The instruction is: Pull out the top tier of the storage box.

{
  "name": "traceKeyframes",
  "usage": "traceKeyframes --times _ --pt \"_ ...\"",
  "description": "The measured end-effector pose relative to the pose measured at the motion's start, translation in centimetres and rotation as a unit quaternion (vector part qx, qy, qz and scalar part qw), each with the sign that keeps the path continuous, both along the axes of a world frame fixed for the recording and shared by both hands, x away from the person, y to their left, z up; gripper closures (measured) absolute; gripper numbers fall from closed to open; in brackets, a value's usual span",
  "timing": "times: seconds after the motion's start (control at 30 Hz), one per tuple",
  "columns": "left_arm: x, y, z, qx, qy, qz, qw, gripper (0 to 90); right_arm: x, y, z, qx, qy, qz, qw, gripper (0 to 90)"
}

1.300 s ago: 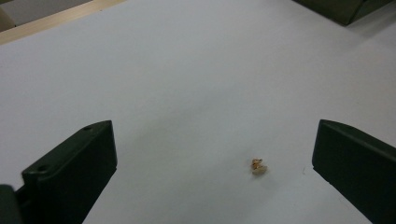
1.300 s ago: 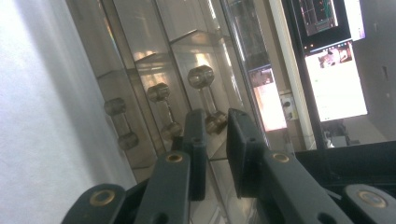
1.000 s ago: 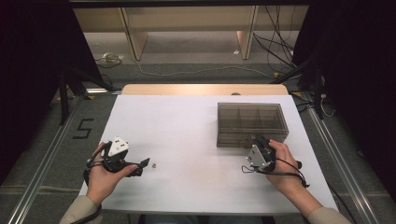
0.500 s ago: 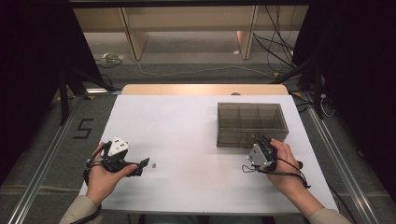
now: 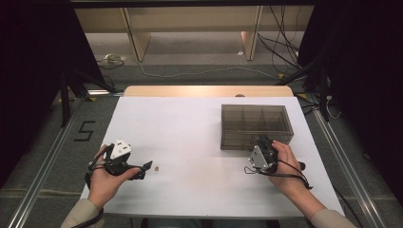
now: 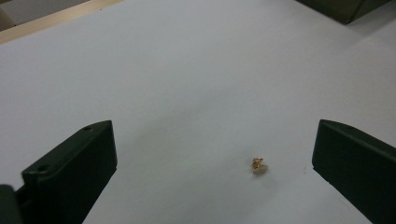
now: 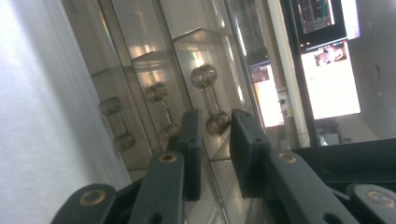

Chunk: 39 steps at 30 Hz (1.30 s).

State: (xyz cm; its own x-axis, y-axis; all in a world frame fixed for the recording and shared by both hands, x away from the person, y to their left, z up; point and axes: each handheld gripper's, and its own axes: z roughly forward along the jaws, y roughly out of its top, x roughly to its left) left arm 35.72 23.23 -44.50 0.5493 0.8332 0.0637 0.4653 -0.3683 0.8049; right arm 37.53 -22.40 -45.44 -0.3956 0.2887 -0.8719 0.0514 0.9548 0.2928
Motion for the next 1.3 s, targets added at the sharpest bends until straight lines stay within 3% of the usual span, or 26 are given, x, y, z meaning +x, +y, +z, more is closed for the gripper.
traceKeyframes --times 0.17,1.0,1.23,1.3 --pt "0.0 0.0 0.0 0.0 -0.002 0.001 1.0 0.0 0.0 0.1 -0.1 0.001 -0.007 -0.004 1.0 79.1" --pt "0.0 0.1 0.0 0.001 -0.001 0.002 1.0 0.0 -0.8 0.1 0.1 -0.003 -0.003 -0.002 1.0 79.4" --pt "0.0 0.1 0.0 0.001 -0.002 0.001 1.0 0.0 -1.0 0.1 0.2 -0.001 0.004 0.001 1.0 79.0" --pt "-0.1 0.1 0.0 0.0 -0.003 0.001 1.0 0.0 -1.2 0.0 0.4 0.002 0.013 0.002 0.9999 74.3"
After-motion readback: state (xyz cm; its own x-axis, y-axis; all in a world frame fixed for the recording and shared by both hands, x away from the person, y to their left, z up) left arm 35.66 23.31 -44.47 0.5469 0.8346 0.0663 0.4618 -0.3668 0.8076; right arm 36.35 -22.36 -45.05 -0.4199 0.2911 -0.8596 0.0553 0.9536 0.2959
